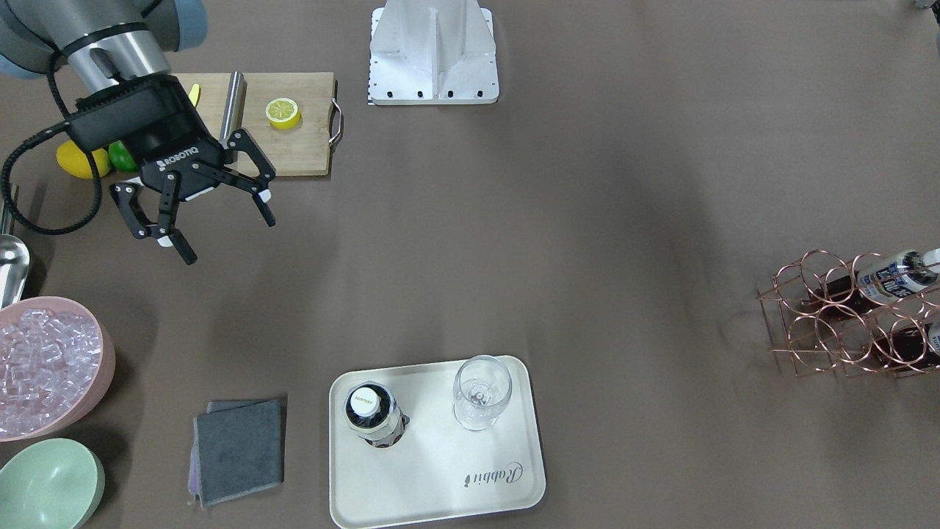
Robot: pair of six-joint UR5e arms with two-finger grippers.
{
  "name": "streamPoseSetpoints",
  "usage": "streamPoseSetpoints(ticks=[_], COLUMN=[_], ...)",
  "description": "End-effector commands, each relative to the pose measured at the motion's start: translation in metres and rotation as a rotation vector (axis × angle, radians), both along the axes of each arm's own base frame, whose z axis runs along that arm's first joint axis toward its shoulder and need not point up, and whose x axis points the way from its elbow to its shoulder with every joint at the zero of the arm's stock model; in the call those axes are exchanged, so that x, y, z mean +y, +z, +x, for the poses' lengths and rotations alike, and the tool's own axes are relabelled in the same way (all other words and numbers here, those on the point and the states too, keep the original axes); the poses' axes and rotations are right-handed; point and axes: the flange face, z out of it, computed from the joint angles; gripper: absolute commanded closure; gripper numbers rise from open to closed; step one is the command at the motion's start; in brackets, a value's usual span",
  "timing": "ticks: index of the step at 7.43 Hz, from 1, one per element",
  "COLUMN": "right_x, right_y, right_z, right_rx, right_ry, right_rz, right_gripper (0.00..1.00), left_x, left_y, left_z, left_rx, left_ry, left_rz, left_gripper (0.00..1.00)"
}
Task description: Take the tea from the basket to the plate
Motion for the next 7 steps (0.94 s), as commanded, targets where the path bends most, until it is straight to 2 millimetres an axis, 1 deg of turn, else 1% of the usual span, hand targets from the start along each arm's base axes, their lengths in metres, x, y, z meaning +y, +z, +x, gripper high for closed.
streamPoseSetpoints(ticks=[1, 2, 3, 4, 5, 6, 7], right_x=[0.009, 0.005, 0.010, 0.027, 0.040, 0.052, 0.062], right_y=[0.076, 0.112, 0.171, 0.226, 0.268, 0.320, 0.359], right_z=[0.094, 0.130, 0.187, 0.234, 0.269, 0.301, 0.312], right_rx=[0.092, 0.135, 0.220, 0.199, 0.143, 0.139, 0.143], right_ry=[-0.054, -0.057, -0.100, -0.140, -0.123, -0.133, -0.148], right_rz=[-0.361, -0.521, -0.595, -0.679, -0.777, -0.819, -0.864], right_gripper=[0.00, 0.00, 0.00, 0.00, 0.00, 0.00, 0.00], left_x=[0.001, 0.001, 0.001, 0.002, 0.002, 0.002, 0.002], left_y=[-0.001, -0.002, -0.002, -0.001, -0.001, 0.000, -0.001], left_z=[0.001, 0.001, 0.002, 0.002, 0.002, 0.003, 0.003], left_rx=[-0.001, 0.000, 0.000, 0.000, 0.000, 0.000, 0.000], left_ry=[0.001, 0.001, 0.003, 0.002, 0.002, 0.001, 0.000], left_rz=[0.002, 0.005, 0.004, 0.003, 0.001, -0.003, -0.003], left_gripper=[1.00, 1.00, 1.00, 1.00, 1.00, 1.00, 0.87])
